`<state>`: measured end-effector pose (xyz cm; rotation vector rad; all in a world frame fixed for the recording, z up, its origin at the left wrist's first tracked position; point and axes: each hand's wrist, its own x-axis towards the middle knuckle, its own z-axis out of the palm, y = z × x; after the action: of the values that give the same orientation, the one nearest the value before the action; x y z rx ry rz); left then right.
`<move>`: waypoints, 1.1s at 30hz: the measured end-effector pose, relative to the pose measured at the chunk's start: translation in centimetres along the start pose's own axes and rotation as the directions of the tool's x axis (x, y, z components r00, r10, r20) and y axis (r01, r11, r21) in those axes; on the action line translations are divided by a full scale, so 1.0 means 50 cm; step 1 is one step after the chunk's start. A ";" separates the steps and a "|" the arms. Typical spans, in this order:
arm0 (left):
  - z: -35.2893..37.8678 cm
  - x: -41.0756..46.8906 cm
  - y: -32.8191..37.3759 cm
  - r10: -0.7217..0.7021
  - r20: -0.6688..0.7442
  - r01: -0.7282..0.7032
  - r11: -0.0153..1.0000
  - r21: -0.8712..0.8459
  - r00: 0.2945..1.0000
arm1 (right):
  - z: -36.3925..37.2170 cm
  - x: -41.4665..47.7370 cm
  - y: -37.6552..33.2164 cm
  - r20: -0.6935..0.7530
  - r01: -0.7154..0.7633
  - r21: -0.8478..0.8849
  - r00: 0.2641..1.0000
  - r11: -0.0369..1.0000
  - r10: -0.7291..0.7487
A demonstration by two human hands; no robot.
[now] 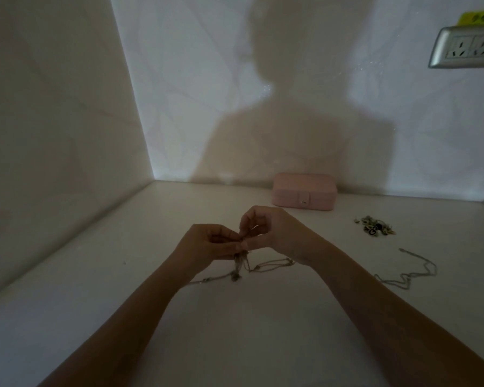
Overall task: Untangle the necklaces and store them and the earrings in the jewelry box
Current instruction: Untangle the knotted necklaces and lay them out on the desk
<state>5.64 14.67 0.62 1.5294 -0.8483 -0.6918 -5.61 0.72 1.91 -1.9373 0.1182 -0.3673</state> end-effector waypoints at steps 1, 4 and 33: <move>0.001 0.000 0.000 -0.001 0.001 0.001 1.000 0.004 1.000 | 0.001 0.000 -0.002 -0.005 0.002 -0.045 1.000 0.999 -0.002; 0.004 0.002 -0.003 -0.005 0.027 0.004 0.998 0.061 1.000 | 0.008 0.001 -0.001 -0.035 0.041 -0.210 0.998 0.977 -0.049; 0.023 0.003 -0.006 0.125 0.030 -0.124 0.992 -0.019 0.992 | 0.043 -0.006 -0.023 -0.213 -0.128 -0.058 0.971 0.990 0.113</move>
<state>4.81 13.92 0.20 1.4405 -0.9505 -0.6311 -5.34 3.14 2.16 -1.9469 0.3897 -0.4906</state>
